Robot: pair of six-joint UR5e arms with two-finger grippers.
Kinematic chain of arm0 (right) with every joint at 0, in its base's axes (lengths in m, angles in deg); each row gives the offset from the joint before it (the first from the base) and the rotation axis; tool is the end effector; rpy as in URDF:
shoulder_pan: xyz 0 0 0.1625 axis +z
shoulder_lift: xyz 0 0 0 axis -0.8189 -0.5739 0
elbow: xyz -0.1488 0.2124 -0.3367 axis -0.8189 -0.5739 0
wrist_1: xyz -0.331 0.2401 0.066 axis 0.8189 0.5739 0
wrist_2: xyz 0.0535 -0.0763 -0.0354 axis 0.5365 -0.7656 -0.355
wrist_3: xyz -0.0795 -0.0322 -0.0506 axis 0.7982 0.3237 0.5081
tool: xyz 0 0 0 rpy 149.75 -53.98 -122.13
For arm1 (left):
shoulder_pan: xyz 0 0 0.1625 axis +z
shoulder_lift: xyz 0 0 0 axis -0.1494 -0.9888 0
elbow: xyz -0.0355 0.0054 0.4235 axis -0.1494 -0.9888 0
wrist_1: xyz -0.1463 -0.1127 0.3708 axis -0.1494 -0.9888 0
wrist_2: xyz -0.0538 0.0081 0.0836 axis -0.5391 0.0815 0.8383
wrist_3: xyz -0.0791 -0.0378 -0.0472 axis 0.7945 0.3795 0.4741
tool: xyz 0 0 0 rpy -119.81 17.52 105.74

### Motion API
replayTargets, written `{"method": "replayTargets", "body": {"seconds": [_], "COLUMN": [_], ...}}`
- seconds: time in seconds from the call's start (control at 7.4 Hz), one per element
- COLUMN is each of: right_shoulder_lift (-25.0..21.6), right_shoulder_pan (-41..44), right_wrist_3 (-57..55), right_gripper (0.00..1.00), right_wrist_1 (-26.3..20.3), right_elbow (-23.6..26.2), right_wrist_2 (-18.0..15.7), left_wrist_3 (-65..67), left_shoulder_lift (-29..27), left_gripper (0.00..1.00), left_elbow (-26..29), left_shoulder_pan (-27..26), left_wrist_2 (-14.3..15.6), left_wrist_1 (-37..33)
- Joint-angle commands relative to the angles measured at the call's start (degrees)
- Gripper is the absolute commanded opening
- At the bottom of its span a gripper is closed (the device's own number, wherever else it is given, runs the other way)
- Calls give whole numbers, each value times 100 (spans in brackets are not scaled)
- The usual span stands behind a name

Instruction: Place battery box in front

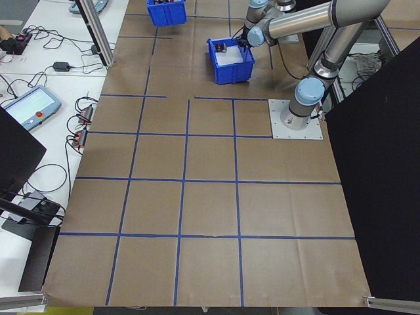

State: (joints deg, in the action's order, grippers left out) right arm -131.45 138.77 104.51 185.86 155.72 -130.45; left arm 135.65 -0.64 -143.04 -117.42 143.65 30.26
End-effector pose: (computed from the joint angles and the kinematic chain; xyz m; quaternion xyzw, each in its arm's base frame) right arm 0.0585 -0.5736 0.3865 0.7292 -0.6809 -0.0401 0.0559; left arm -0.3561 -0.2434 0.2825 0.7444 -0.6599 -0.0507 0.0887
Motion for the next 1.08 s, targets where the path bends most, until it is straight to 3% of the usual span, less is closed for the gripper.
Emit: {"method": "replayTargets", "body": {"seconds": [0.0, 0.27, 0.54, 0.95], "right_shoulder_lift": [-635, -1022, -1418, -1560], "right_shoulder_pan": [-56, -335, -504, -513], "right_wrist_3": [43, 480, 527, 465], "right_gripper": [0, 0, 0, 0], "right_wrist_1": [909, 1010, 1044, 1044], "right_elbow": [1273, 1734, 2191, 2332], "right_wrist_2": [5, 232, 330, 322], "left_wrist_3": [-458, -1484, -2479, -2844], "left_shoulder_lift": [377, 624, 389, -1250], "left_gripper": [0, 0, 0, 0], "left_elbow": [-6, 29, 491, 2177], "left_shoulder_pan": [259, 1232, 2042, 2142], "left_wrist_2": [408, 376, 359, 271], "left_wrist_1": [-51, -296, -340, -473]}}
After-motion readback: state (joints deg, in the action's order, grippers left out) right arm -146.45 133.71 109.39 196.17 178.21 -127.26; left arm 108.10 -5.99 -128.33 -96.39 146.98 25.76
